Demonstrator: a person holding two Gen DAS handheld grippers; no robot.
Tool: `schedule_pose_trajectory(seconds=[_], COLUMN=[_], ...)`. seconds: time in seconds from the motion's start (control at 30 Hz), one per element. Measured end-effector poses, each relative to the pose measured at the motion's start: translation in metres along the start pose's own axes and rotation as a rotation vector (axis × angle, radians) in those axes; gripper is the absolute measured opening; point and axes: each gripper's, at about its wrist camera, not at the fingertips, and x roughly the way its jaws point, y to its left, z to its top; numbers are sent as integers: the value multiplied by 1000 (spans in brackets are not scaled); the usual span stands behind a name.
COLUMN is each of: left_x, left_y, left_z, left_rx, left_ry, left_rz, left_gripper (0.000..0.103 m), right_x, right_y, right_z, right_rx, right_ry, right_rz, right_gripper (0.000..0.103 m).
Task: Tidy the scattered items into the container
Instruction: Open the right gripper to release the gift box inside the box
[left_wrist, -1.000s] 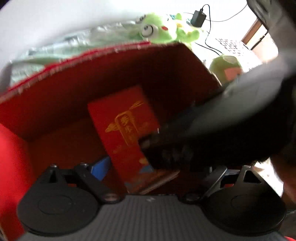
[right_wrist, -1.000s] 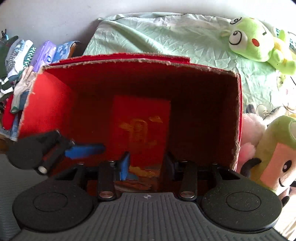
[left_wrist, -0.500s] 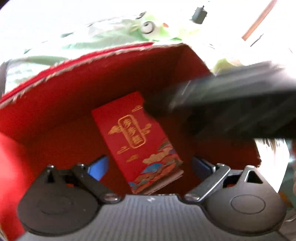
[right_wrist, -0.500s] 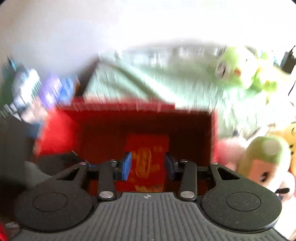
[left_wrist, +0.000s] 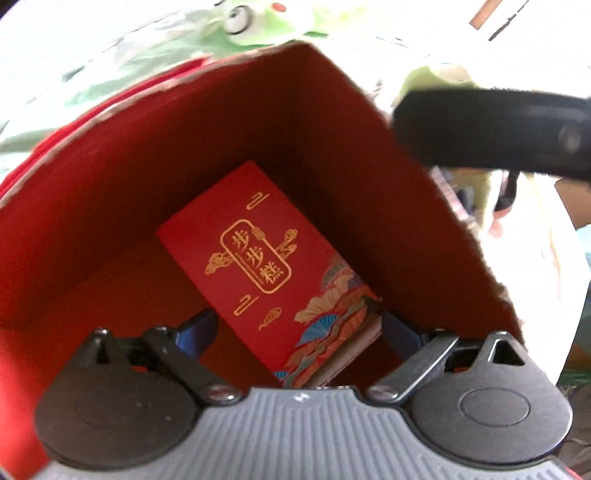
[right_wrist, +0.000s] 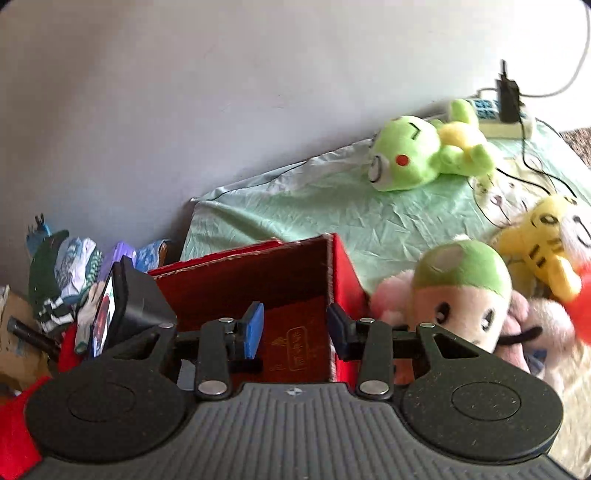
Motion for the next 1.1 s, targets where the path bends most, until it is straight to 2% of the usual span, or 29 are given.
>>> schedule_pose_trajectory(seconds=[0.07,0.2,0.3,0.4,0.5,0.6,0.67,0.73,0.87,0.93,1.0,1.1], left_x=[-1,-8,-35,-70,-79,-79,-75,-65,-70,-62,-62,-57], left_y=[-4,2,20,45,67,54,63,63,70,69,68,63], left_z=[3,-5,-26,-56,-74,-79,-89,-94,-95,-98,-98,-92], left_rx=[3,-24,-63,-109,-163,-134,-122,-109,-158,-174,-182,-206], left_ry=[-9,-19,-87,-185,-181,-192,-198,-197,-187,-181,-183,-167], left_rz=[-2,12,61,164,251,378,395,432,376,390,392,399], left_gripper=[92,92,92,95,93,96,100,95,98,99,99,99], right_x=[0,-4,-9,-9,3,26,42,60,85,88,83,84], right_y=[-4,-6,4,17,31,48,57,61,53,44,43,40], right_z=[-4,-11,-18,-27,-35,-44,-50,-54,-59,-60,-59,-56], right_rx=[15,11,-40,-111,-149,-169,-176,-168,-135,-120,-137,-139], right_ry=[2,11,11,18,69,148,201,271,386,422,420,480], right_rz=[-8,-4,3,20,68,105,123,105,27,21,28,31], right_gripper=[37,36,35,27,23,22,22,23,24,22,20,20])
